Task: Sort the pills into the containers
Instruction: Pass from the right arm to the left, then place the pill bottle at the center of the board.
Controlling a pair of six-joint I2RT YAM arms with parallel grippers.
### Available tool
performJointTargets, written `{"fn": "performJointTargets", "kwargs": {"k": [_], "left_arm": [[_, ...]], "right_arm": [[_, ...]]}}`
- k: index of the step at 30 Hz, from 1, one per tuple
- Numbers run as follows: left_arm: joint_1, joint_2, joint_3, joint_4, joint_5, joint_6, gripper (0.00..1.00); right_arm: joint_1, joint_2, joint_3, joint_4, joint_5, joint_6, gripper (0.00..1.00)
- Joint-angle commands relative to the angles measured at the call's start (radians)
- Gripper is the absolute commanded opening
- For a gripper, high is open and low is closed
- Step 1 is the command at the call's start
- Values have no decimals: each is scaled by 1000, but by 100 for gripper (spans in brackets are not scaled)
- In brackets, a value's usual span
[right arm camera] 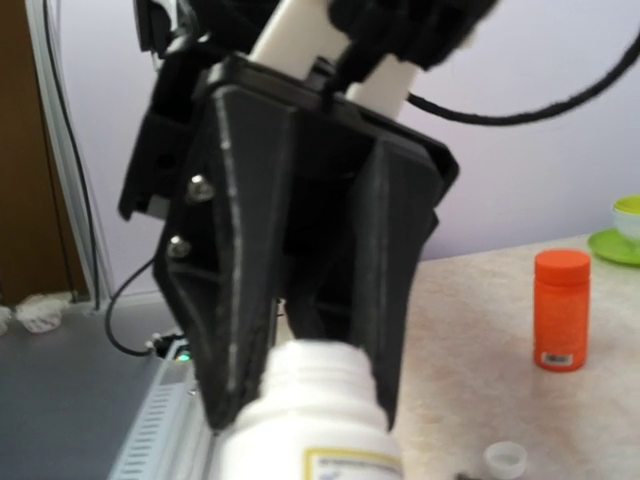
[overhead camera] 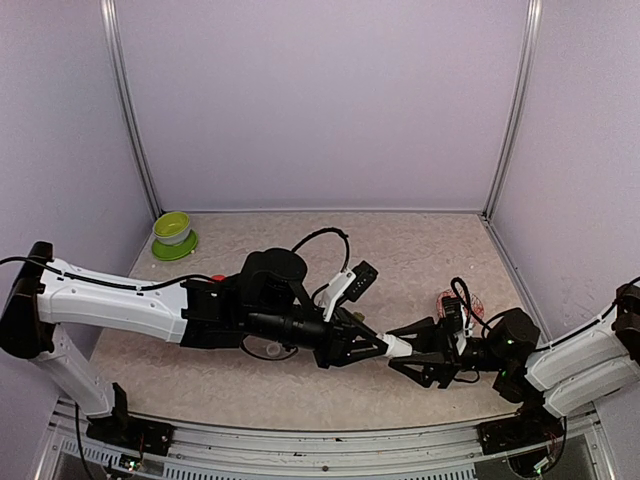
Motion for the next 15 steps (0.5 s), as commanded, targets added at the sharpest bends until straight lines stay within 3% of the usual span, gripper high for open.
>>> {"fn": "performJointTargets", "kwargs": {"k": [1, 9, 12, 15], "left_arm": [[-6, 4, 12, 6, -38, 2, 15], [-3, -7, 12, -94, -118, 5, 16], [0, -8, 18, -151, -161, 12, 17], [3, -9, 16, -211, -215, 20, 18]], "right_arm": [[-5, -8, 24, -31, 32, -8, 61], [-5, -15, 16, -61, 63, -8, 81], [-5, -37, 15, -94, 73, -8, 99], [-5, -83, 15, -164, 99, -18, 100]]}}
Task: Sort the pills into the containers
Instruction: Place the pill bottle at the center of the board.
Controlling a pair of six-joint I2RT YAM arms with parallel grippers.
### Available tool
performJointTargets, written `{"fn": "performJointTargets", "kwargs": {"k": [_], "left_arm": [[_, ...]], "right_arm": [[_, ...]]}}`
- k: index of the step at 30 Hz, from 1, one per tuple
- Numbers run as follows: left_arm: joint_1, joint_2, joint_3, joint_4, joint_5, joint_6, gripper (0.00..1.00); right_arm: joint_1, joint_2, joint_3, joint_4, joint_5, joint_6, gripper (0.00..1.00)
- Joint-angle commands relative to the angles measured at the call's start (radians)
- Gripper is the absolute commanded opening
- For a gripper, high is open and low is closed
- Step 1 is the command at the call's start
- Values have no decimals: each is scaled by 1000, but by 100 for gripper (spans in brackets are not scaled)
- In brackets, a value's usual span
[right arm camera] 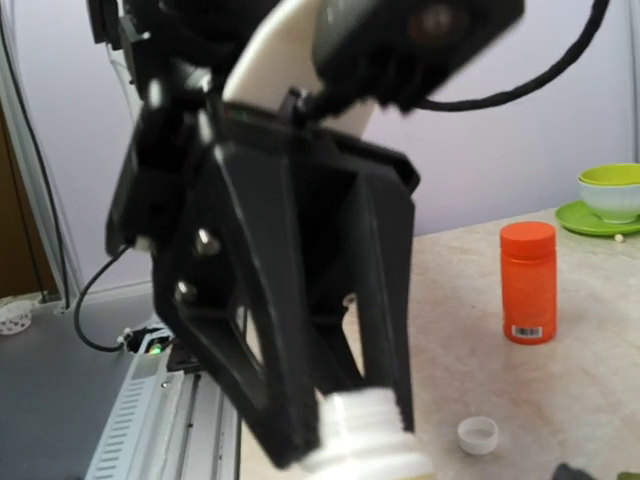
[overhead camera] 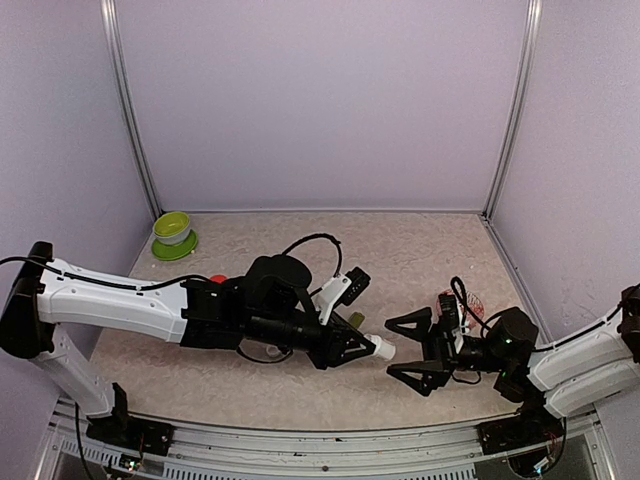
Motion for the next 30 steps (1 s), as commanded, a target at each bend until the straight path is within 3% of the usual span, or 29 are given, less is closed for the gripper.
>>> {"fn": "performJointTargets", "kwargs": {"k": [1, 16, 30], "left_arm": [[5, -7, 14, -115, -98, 19, 19], [17, 119, 57, -339, -188, 76, 22], [-12, 284, 162, -431, -304, 91, 25]], "right_arm": [[-5, -74, 9, -107, 51, -16, 100], [-5, -438, -21, -467, 291, -62, 100], [-4, -323, -27, -370, 249, -25, 100]]}}
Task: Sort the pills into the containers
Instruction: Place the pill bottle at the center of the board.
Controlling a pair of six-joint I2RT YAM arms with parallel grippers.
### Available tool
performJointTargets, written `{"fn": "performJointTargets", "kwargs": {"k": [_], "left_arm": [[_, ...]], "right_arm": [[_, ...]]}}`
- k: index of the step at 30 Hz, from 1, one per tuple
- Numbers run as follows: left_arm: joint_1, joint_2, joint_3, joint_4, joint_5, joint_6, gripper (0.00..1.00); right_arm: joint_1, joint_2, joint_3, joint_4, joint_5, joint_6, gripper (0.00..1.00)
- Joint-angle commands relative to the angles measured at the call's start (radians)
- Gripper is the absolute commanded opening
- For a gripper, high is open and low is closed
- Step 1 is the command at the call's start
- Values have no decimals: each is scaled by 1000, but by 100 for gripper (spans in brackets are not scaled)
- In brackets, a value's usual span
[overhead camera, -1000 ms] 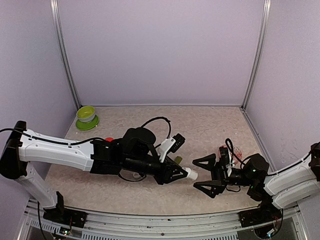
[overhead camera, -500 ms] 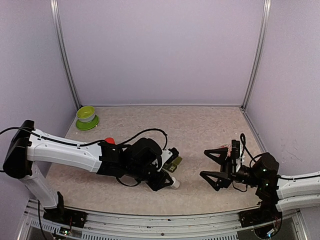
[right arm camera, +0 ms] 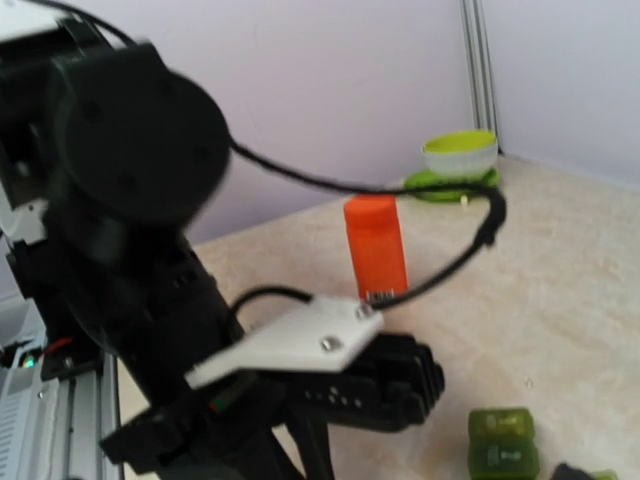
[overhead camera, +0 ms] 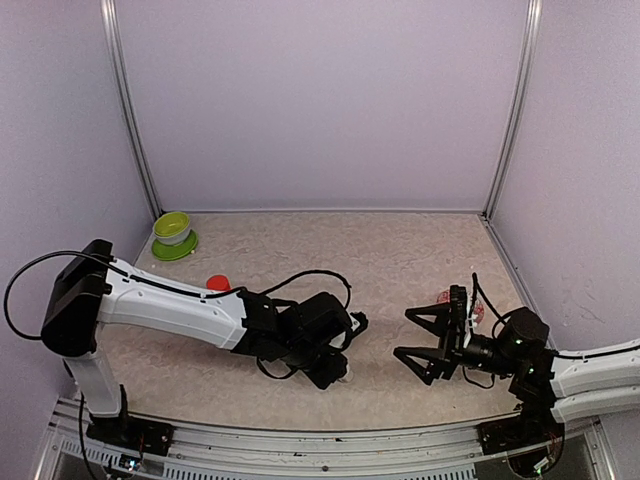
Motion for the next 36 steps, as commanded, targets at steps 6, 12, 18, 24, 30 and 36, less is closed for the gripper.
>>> {"fn": "performJointTargets", "kwargs": {"k": [6, 12, 18, 24, 30, 36], "left_arm": [[-12, -2, 18, -21, -65, 10, 53], [-9, -77, -22, 30, -106, -13, 77], [61, -210, -126, 51, -170, -86, 90], [125, -236, -212, 17, -175, -98, 73], [139, -191, -232, 6, -195, -85, 61], [158, -135, -233, 6, -223, -81, 49]], "right_arm": [[-5, 85, -7, 98, -20, 19, 100], [-4, 95, -8, 104, -22, 25, 100], [-5, 85, -8, 93, -24, 24, 100], [-5, 97, -4, 97, -35, 22, 100], [-4, 116, -2, 112, -41, 25, 100], [-5, 111, -10, 114, -46, 28, 100]]}}
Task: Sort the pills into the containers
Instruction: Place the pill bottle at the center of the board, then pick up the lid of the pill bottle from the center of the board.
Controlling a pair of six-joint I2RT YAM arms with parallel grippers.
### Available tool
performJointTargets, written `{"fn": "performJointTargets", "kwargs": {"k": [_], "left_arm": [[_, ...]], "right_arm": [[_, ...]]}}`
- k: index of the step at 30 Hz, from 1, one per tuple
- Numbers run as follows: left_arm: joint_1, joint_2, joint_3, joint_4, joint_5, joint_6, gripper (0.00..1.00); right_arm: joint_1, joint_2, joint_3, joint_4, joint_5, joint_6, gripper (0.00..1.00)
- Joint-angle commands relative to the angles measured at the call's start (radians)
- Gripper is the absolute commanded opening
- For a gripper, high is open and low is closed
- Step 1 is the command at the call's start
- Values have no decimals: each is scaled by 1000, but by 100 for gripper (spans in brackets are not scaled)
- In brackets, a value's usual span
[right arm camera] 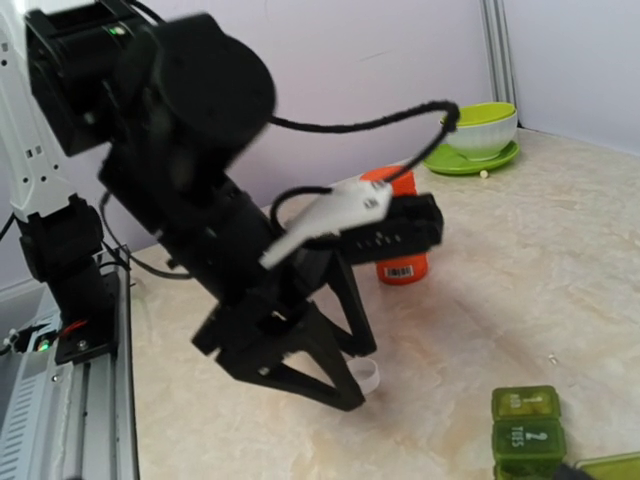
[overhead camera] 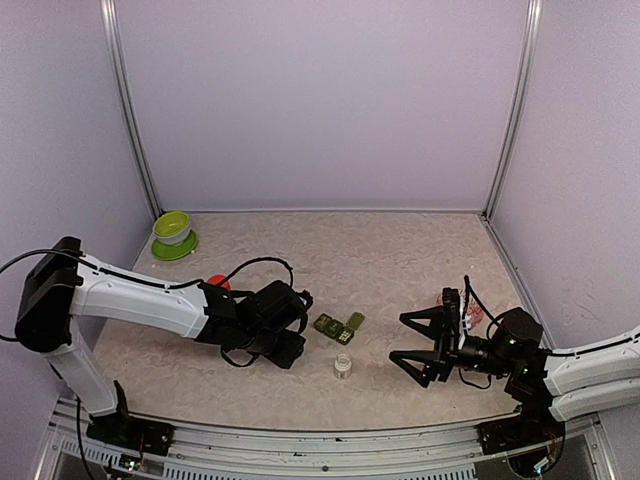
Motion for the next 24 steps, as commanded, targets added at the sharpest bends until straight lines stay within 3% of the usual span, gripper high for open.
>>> {"fn": "performJointTargets", "kwargs": {"k": [1, 24], "left_arm": [[18, 40, -6, -9, -43, 3, 48], [35, 59, -52, -37, -66, -16, 21]], "right_arm": [[-4, -7, -11, 29, -10, 7, 100], [-5, 17, -14, 51, -13, 3, 100]]}}
